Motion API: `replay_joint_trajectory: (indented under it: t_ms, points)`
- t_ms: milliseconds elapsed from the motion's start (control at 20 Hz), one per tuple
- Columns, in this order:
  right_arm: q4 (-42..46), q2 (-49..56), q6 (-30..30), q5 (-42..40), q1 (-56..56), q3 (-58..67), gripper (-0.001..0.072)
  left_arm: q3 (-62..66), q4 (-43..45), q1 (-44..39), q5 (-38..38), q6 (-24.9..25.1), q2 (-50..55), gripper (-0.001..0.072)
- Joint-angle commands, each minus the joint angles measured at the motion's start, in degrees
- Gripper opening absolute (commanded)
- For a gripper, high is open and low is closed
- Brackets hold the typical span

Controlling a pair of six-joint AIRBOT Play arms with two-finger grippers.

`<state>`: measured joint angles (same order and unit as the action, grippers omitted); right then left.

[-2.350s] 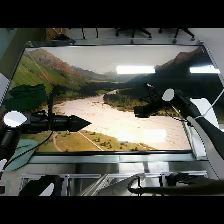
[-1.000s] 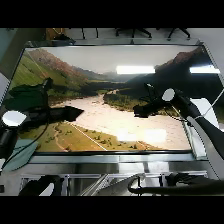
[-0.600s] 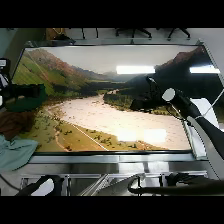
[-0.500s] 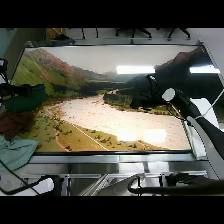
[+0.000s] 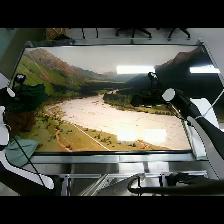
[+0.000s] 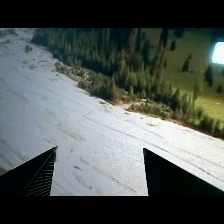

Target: Fold the shirts.

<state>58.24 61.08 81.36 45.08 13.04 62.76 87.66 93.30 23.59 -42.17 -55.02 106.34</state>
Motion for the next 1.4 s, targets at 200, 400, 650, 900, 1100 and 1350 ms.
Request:
replay_joint_trajectory:
  t_ms: [200,400,650,900,1100,1350]
  points:
    - [0.0,0.0,0.02,-0.04,0.0,0.02,0.059,11.19,1.27,-1.09,-14.38,-7.41,4.76,0.0016]
    - [-0.02,0.0,0.04,1.01,0.0,0.02,0.0119,24.24,-10.95,-6.34,-19.19,-11.08,-0.52,0.0015]
    - [-0.31,-0.31,0.0,6.8,-0.48,0.04,0.0079,28.5,-36.5,-15.65,-25.38,-11.06,-13.79,0.0016]
    - [1.81,-3.72,-0.02,14.01,-3.3,0.04,0.008,9.7,-35.98,-29.33,-33.18,-12.22,-24.09,0.0016]
    - [2.29,-5.44,-0.48,18.27,-4.66,0.04,0.0093,-6.19,-35.87,-41.18,-24.44,-12.59,-25.51,0.0016]
    - [2.4,-5.42,-2.58,18.62,-5.25,0.04,0.0388,-5.4,-35.82,-44.57,-21.88,-16.7,-24.02,0.0701]
